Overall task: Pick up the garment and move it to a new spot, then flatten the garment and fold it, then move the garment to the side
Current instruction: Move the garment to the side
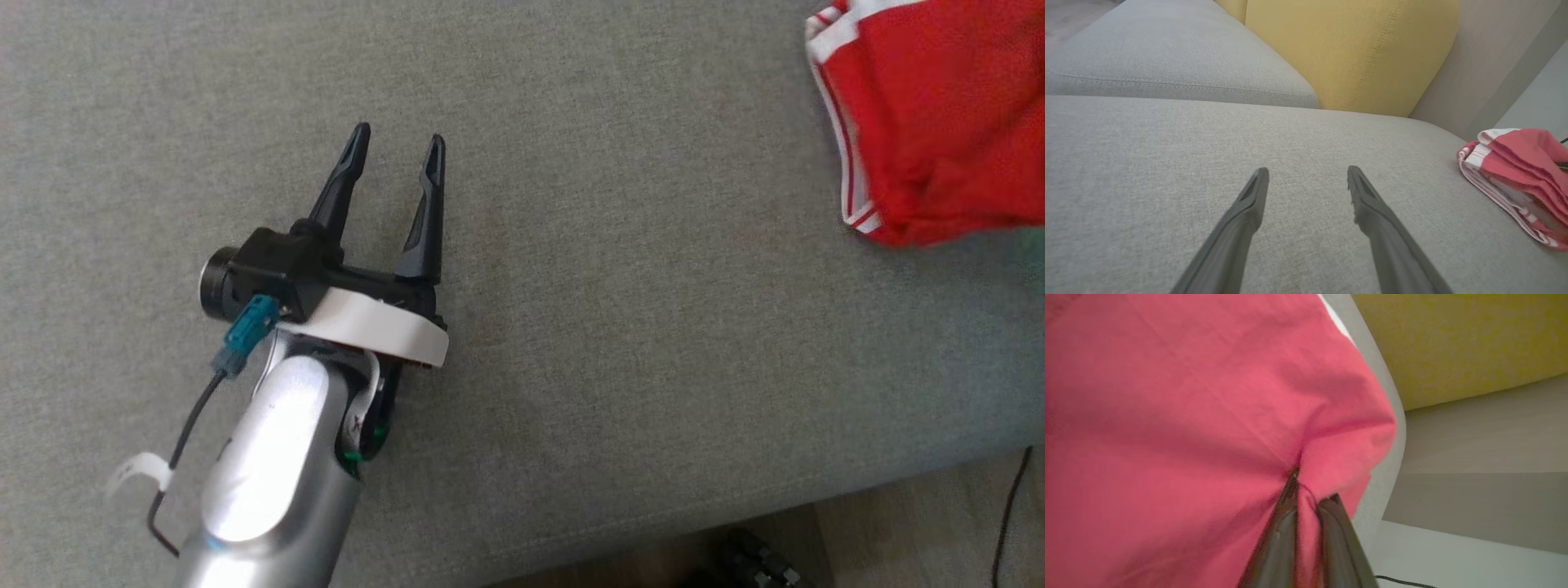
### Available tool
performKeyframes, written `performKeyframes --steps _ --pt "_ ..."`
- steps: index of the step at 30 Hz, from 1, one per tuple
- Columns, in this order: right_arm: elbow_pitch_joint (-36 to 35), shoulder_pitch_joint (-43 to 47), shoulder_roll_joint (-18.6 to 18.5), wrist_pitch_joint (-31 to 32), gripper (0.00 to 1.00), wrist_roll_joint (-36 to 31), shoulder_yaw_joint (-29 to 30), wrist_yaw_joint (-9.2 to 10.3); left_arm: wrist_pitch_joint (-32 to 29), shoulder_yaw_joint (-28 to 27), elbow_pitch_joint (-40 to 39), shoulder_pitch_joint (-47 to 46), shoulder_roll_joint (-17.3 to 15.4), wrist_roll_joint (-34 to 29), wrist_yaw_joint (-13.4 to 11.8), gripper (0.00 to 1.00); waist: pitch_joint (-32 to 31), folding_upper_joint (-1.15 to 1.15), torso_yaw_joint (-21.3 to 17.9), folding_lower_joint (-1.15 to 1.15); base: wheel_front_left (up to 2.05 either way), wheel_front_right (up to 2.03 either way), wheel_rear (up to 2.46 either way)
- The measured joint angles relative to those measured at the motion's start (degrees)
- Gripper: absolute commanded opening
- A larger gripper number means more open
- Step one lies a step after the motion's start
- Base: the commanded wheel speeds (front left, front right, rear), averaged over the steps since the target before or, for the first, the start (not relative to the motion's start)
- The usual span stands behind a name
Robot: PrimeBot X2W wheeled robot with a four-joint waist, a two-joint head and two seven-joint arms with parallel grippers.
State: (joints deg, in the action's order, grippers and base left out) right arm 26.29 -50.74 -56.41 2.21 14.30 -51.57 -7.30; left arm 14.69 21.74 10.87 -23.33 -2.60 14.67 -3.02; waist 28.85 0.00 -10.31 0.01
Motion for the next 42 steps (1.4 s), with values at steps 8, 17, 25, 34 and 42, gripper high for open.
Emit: performKeyframes --steps 8,17,25,34,42 --pt "1.79 0.1 1.94 2.34 0.03 0.34 6.97 0.0 0.0 -0.14 0.04 -0.92 0.0 0.01 0.0 1.0 1.78 0.0 0.4 0.0 0.0 0.0 0.0" --pt "1.75 4.55 3.98 2.94 1.0 0.54 14.15 0.0 0.0 -0.15 0.18 -0.92 0.0 0.05 -0.03 1.0 0.87 0.0 0.7 0.0 0.0 0.0 0.0" --pt "-2.41 6.41 7.06 4.1 1.0 0.33 19.02 0.0 0.01 -0.46 0.3 -0.23 0.01 0.93 -0.12 1.0 -2.88 0.0 0.98 -0.01 0.0 0.0 0.0" --pt "-6.8 11.72 19.09 -2.42 1.0 -0.12 27.29 0.0 0.01 -2.65 -1.15 4.95 0.07 0.77 -1.33 1.0 -10.04 0.0 2.32 -0.01 0.0 0.0 0.0" --pt "-7.16 21.96 31.99 -8.83 1.0 -0.37 35.28 0.0 0.01 -4.38 -1.55 9.9 0.09 -0.78 -2.57 1.0 -16.37 0.0 5.68 -0.01 0.0 0.0 0.0"
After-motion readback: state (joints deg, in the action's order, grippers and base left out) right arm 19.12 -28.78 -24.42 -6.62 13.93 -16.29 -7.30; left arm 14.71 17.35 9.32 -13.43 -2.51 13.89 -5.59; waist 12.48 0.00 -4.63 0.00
